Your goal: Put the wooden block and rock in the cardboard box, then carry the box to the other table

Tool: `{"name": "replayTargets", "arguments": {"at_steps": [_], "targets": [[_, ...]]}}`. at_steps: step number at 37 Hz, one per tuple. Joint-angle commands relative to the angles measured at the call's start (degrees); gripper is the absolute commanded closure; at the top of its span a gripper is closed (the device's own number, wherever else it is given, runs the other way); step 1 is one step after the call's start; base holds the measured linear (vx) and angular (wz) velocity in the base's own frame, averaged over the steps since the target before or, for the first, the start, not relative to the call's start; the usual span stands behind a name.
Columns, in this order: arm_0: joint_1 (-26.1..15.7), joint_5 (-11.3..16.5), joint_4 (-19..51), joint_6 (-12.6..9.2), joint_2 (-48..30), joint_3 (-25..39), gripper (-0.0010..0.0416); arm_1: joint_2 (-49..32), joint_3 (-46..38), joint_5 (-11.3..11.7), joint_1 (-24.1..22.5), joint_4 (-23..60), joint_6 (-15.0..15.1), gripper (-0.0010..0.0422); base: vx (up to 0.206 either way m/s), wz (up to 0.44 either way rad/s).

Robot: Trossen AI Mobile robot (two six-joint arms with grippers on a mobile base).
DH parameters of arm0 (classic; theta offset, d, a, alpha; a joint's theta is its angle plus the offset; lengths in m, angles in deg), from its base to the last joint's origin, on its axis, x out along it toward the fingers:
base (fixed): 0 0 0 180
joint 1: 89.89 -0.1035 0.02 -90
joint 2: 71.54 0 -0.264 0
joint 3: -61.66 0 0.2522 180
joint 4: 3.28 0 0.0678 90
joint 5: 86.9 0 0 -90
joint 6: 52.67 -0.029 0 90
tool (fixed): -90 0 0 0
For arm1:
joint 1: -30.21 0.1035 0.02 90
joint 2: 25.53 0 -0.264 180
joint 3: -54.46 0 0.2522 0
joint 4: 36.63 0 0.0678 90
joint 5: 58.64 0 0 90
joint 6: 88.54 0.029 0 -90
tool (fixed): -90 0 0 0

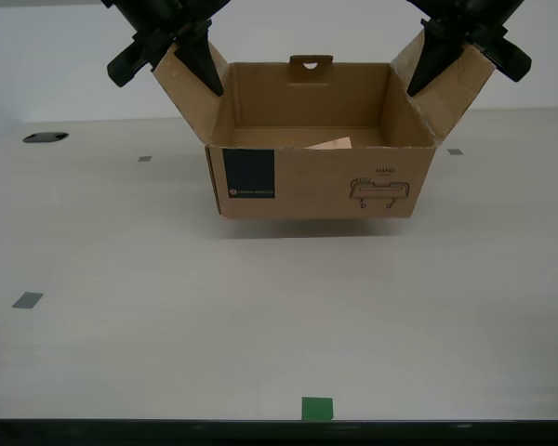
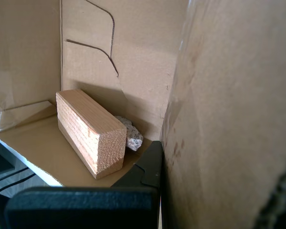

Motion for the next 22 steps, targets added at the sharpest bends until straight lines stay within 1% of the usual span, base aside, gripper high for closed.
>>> {"name": "replayTargets", "arguments": {"at_steps": [1,7,13,19,22], "targets": [[0.0,0.39,-0.39,-0.31,1.81,-1.09,0.0407,0.85,0.11,-0.79,-0.52,0.46,1.01,0.0413,0.0,0.0],[-0.02,0.39,-0.46,-0.9,4.63,-1.38,0.0407,1.36,1.33,-0.74,-1.2,0.2,1.01,0.0413,0.0,0.0],[-0.04,0.39,-0.37,-0.98,6.38,-1.38,0.0407,2.93,5.53,-0.76,-2.08,-2.23,0.7,0.0413,0.0,0.0],[-0.07,0.39,-0.22,-0.98,6.78,-1.38,0.0407,6.01,9.49,-0.74,-2.25,-6.03,-1.9,0.0413,-0.018,0.0],[-0.09,0.39,0.04,-0.96,6.78,-1.38,0.0407,7.78,10.29,-0.72,-2.25,-6.93,-4.81,0.0413,-0.035,-0.002]]}}
